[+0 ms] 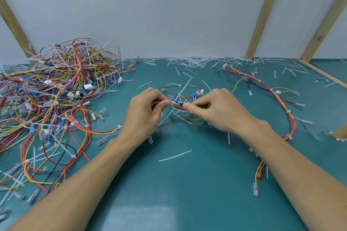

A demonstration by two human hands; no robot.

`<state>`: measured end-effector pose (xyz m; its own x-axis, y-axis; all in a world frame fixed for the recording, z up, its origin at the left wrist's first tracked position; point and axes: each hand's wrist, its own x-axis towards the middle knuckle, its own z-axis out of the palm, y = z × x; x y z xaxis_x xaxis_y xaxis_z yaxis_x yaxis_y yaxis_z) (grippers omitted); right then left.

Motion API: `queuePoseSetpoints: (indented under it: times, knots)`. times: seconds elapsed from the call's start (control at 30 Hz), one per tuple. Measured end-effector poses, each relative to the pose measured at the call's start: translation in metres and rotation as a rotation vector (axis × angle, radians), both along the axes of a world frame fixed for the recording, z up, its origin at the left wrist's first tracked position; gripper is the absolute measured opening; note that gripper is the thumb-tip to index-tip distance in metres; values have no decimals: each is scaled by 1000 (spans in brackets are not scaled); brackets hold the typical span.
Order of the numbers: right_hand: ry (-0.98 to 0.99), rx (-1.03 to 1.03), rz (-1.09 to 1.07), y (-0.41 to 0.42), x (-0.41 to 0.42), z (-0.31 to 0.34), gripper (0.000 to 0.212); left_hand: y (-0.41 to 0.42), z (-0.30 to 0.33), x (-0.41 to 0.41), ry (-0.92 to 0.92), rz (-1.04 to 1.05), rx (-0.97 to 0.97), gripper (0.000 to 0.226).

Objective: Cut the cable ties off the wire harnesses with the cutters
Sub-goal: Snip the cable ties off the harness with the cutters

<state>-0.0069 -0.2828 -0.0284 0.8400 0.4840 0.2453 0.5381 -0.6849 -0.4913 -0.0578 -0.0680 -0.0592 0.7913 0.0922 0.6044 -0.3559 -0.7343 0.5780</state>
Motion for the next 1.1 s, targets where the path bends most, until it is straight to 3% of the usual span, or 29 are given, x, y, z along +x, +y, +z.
queuePoseSetpoints:
  times: [1.1]
  knots:
    - [-7,9,5,-1,3,-3,73,0,0,0,8,1,-8,7]
